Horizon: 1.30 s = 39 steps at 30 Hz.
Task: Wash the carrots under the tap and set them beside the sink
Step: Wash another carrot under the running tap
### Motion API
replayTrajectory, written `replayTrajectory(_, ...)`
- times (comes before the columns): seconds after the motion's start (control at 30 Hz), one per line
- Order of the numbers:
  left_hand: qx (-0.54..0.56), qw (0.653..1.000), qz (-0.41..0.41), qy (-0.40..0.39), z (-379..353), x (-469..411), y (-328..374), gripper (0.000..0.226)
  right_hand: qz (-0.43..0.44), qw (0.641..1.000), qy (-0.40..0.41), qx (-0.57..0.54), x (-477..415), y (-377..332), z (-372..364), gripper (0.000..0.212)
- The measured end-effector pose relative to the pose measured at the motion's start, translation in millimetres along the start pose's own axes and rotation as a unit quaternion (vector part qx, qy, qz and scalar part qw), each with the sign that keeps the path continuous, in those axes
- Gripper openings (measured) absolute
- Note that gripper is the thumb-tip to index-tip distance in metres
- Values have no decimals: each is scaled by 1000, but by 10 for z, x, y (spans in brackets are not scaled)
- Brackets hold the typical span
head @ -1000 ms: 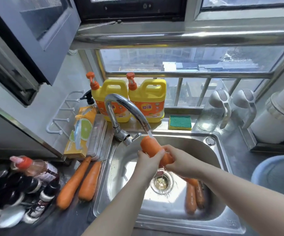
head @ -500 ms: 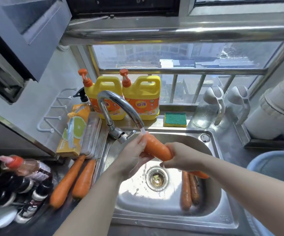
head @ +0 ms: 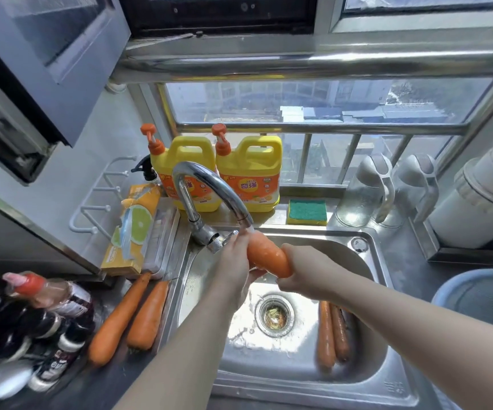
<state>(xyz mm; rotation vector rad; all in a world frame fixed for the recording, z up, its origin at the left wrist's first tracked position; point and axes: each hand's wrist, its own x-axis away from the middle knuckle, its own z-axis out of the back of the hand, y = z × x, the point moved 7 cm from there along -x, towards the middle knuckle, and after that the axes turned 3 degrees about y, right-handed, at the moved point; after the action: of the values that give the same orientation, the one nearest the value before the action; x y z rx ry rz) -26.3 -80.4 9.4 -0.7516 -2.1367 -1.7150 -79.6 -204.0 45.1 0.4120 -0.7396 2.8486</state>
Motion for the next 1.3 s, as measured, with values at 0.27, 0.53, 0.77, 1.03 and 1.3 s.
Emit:
replayTrajectory(0.27,257,962,89,-28,-37,9,-79,35,-36,964,-175,-197,94,366,73,38)
replayTrajectory(0.53,165,979,121,27,-33,43,-280,31,79,971,149,169,253,336,299,42)
replayTrajectory(0.77,174,971,156,53,-52,51,-183,39,132,941,247,191,351,231,452,46)
replayTrajectory(1.03,275,950,140,57,103,-39,-216,40,62,997,13,-46,99,528,354,41)
replayTrajectory(1.3,202,974,-33,95,306,4,-55,55,-21,972,-77,-222,-101,154,63,65)
